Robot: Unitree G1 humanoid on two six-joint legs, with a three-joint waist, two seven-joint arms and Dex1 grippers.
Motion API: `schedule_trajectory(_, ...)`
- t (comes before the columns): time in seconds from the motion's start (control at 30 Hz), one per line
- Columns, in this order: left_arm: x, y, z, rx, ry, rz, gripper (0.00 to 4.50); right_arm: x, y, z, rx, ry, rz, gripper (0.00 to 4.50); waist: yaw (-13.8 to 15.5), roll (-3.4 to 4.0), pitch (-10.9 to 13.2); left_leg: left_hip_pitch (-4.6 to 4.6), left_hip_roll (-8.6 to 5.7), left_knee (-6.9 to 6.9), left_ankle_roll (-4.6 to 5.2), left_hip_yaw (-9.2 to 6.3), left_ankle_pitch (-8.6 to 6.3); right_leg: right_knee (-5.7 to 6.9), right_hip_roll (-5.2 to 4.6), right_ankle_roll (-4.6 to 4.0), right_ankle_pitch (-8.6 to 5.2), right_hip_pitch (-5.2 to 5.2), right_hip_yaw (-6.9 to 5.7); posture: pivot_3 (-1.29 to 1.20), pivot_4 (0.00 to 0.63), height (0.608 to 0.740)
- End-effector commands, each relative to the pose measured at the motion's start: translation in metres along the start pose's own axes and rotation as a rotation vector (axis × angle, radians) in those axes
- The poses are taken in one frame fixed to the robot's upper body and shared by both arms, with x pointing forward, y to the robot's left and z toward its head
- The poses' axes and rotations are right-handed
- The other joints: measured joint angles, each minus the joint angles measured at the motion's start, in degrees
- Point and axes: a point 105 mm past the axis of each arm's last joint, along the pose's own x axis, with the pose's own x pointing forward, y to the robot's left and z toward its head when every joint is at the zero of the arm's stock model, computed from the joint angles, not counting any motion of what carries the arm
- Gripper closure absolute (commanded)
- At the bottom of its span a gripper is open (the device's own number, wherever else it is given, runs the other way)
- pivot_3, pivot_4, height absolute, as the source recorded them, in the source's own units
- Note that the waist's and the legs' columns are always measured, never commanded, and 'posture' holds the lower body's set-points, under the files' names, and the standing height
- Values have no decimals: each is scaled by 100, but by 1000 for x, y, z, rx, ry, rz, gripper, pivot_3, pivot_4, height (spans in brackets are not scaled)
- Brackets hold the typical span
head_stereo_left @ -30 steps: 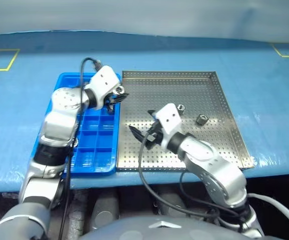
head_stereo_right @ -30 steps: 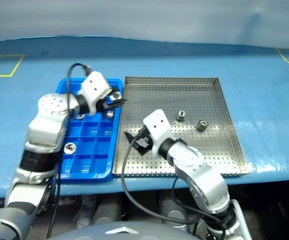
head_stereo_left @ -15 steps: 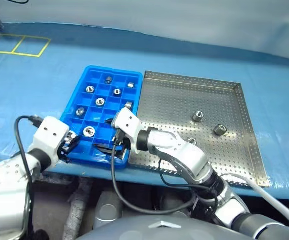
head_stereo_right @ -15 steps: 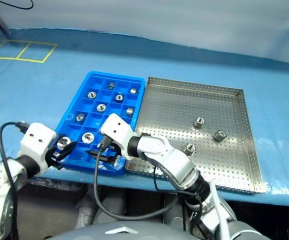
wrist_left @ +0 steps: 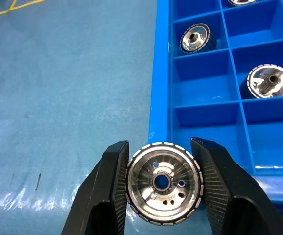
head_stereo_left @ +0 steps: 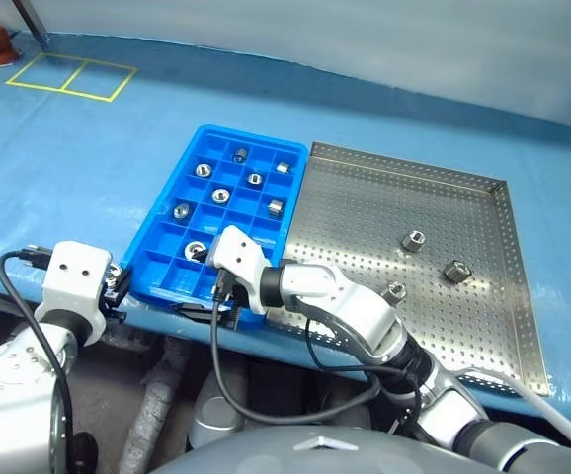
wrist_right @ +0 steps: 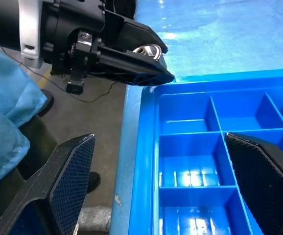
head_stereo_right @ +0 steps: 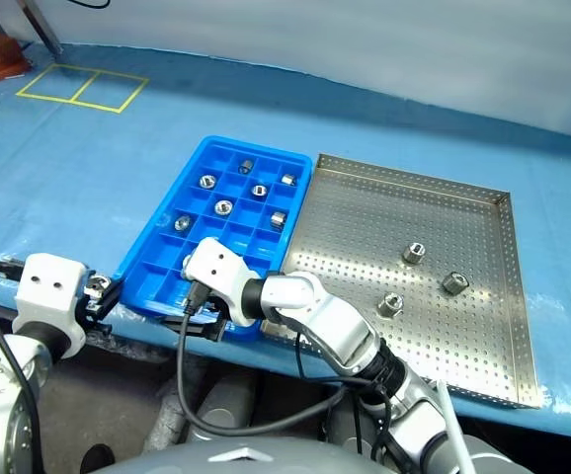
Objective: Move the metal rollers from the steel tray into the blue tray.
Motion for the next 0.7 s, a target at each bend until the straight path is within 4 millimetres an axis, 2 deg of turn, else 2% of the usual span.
schedule_trajectory(0.03,4,1,17,21,-76,9,2744,-2,3,13,-37,-51,2,0,20,0,0,0,0,-2,0,1,0,0,0,1,0,-2,0,424,150,740)
schedule_trajectory(0.13,9,-5,22,18,-87,-24,2744,-3,3,13,-33,-52,-7,0,40,0,0,-1,0,-6,-1,0,0,-1,1,6,4,-4,-1,406,150,740)
schedule_trajectory(0.47,19,-11,1,35,19,-58,2744,-10,1,11,-11,-58,-51,0,-23,1,0,-3,3,-18,-4,1,-1,-5,1,9,4,-10,-3,372,150,740)
schedule_trajectory(0.57,23,-17,-3,22,30,-87,2744,-12,0,10,-6,-60,-64,0,-56,1,1,-2,3,-17,-4,2,-1,-6,0,-16,-10,-9,-3,358,150,740)
schedule_trajectory(0.63,25,-19,-3,18,30,-96,2008,-13,-1,10,-5,-60,-71,0,-72,1,0,-1,3,-17,-4,4,-1,-6,-1,-16,-11,-9,-2,352,150,740)
schedule_trajectory(0.7,27,-20,-2,39,27,-110,1467,-14,-2,10,-4,-60,-82,0,-101,1,1,-1,3,-17,-5,3,-1,-6,-1,-16,-11,-9,-3,341,150,740)
